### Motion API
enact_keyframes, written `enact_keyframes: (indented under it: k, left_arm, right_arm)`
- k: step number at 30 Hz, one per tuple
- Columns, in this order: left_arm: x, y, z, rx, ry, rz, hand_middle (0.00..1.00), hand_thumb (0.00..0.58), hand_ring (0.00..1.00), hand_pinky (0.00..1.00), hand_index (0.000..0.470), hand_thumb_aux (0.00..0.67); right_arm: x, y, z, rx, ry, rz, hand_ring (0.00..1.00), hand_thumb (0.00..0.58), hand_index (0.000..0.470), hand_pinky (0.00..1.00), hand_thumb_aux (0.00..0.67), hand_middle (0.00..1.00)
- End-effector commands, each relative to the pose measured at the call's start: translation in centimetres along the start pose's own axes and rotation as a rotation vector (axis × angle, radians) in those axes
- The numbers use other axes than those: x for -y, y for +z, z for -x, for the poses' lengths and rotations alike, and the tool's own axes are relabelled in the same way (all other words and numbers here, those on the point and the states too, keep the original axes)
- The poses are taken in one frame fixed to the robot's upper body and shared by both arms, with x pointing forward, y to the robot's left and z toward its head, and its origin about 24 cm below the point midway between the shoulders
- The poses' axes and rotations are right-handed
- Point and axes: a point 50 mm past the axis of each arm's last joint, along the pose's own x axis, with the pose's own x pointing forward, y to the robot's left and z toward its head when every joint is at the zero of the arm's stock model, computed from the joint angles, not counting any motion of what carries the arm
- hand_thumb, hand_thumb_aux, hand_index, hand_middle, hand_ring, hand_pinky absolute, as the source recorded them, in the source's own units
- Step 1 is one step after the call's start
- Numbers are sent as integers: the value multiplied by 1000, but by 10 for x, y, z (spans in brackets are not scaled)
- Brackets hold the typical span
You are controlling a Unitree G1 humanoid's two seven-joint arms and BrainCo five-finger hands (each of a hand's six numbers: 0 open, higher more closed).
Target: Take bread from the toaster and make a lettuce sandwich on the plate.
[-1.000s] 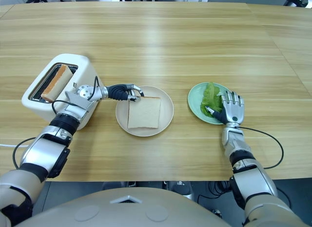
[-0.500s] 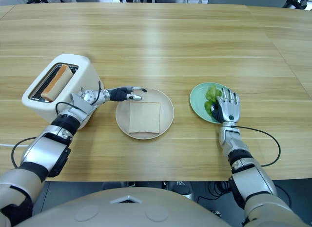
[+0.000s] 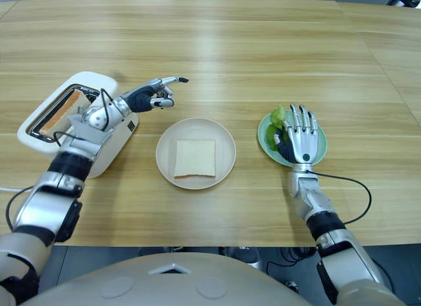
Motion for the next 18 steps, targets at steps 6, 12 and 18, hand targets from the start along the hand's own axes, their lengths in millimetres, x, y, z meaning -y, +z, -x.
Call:
enact_keyframes:
  k: [6,12,18]
  left_arm:
    - [-26,74,44,256,203,164,635,0,635,635,0,0]
    - [-53,65,85,158,311,69,584,0,584,584,0,0]
    - [-85,35,136,-158,424,-224,569,0,569,569,0,0]
  right_arm:
    - [16,41,-4,199,-55,-106,0,580,460,0,670,0]
    - [6,77,-1,364,1,-178,0,580,460,0,670,0]
    - [-10,103,2,468,89,-210,0,580,460,0,670,0]
